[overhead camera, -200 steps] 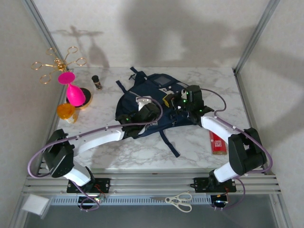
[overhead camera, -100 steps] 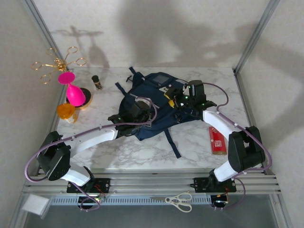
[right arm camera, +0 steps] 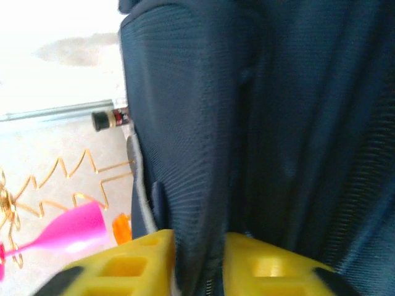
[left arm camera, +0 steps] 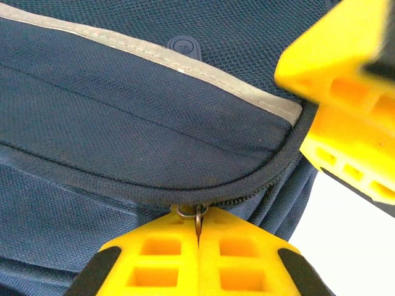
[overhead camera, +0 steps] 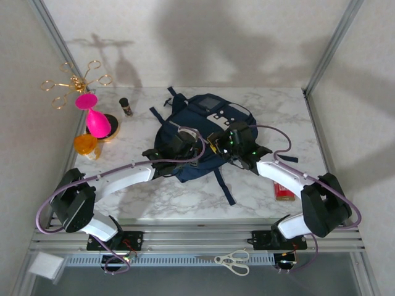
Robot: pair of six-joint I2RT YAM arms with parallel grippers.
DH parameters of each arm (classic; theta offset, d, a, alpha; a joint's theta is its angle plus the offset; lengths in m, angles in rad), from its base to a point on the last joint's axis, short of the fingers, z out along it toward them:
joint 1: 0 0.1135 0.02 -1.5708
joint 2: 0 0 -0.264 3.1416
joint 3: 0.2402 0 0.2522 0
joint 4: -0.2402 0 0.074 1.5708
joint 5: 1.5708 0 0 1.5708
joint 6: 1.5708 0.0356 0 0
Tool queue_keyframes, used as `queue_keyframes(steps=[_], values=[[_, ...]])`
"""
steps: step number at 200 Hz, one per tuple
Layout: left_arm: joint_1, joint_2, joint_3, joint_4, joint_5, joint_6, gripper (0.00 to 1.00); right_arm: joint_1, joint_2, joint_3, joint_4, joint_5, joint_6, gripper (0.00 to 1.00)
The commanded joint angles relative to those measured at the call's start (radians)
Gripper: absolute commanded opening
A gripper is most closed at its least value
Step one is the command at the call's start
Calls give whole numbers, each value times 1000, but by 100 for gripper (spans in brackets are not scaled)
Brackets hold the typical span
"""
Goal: Pack the student bag
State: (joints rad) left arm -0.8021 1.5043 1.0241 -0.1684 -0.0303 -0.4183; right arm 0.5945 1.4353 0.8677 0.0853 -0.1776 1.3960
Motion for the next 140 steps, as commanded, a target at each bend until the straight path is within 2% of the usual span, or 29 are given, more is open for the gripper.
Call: queue_keyframes(steps=[1, 17, 41, 55, 92, 108, 123, 130, 140], values=[[-2, -33, -15, 7, -37, 28, 0, -15, 23, 40, 14, 46, -56, 12], [0, -66, -40, -14, -66, 37, 0, -46, 14, 53, -1, -3, -178, 0], [6, -105, -85, -28, -46, 51, 0, -137, -23, 21, -15, -115, -301, 0], [5, -115, -107, -11, 38, 63, 0, -210, -31, 13, -20, -214, -378, 0], [-15, -74, -111, 45, 133, 57, 0, -410, 12, 124, -191, -389, -666, 0], [-21, -32, -96, 68, 138, 44, 0, -485, 44, 178, -246, -408, -707, 0], [-28, 18, -72, 71, 130, 50, 0, -524, 60, 201, -226, -443, -686, 0], [-28, 40, -61, 72, 136, 51, 0, -522, 63, 209, -209, -449, -677, 5], [-29, 61, -50, 77, 145, 54, 0, -505, 68, 220, -215, -440, -671, 17]])
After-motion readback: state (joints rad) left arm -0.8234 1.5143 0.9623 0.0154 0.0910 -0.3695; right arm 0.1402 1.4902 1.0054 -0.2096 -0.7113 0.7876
